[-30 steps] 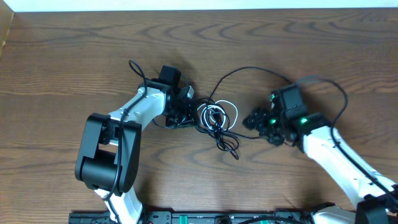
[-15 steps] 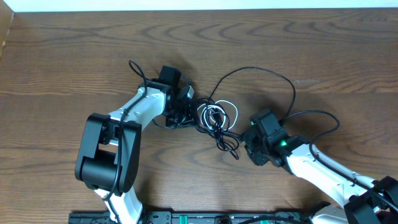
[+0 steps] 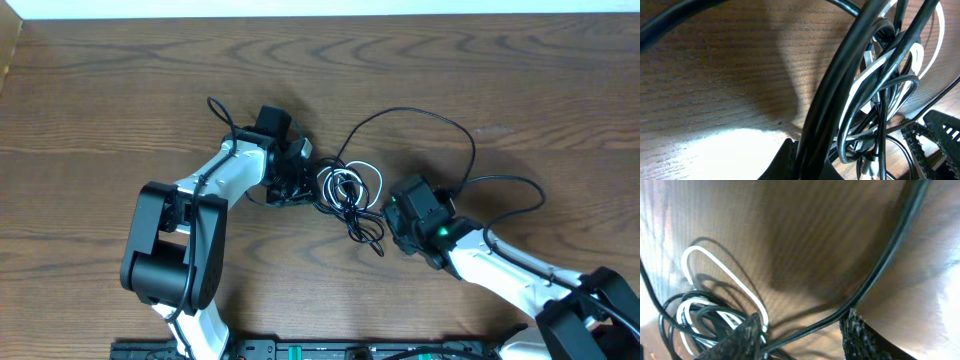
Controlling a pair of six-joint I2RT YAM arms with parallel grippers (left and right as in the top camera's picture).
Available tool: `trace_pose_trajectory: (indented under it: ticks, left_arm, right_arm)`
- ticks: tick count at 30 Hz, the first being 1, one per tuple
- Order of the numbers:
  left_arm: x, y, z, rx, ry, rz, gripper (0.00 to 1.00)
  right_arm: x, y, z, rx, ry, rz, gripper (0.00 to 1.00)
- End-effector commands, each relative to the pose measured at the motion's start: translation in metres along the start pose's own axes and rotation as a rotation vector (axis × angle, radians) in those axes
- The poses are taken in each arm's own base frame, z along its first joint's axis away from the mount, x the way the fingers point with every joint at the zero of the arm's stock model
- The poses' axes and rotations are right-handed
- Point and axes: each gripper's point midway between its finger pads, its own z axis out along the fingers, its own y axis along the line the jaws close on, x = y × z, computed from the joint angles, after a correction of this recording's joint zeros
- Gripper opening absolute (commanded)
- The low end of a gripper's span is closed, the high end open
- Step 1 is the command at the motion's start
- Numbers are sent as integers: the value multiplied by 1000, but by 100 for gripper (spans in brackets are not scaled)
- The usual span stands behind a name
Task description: Untangle cables
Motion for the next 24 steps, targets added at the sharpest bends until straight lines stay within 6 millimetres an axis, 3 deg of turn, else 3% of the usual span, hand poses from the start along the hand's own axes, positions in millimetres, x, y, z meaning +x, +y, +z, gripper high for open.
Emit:
trace_pose_trajectory:
  ticks: [1, 5, 9, 11, 18, 24]
  left_arm:
    - [-3, -5, -7, 5, -21, 27, 7]
    - [-3, -5, -7, 5, -22, 27, 7]
    - [-3, -5, -7, 5, -22, 27, 8]
    - [-3, -5, -7, 5, -22, 27, 7]
    - [-3, -5, -7, 5, -22, 27, 7]
    - [-3, -5, -7, 5, -22, 27, 7]
  right_arm:
    - [-2, -20, 15, 67, -24, 21, 39]
    - [-2, -17, 21, 52, -23, 21, 27]
    - [-10, -18, 22, 55, -68, 4, 6]
    - [-16, -18, 21, 52, -99, -16, 2]
    - [-33, -14, 21, 46, -146, -116, 1]
    - [-53, 12, 14, -15, -174, -254, 1]
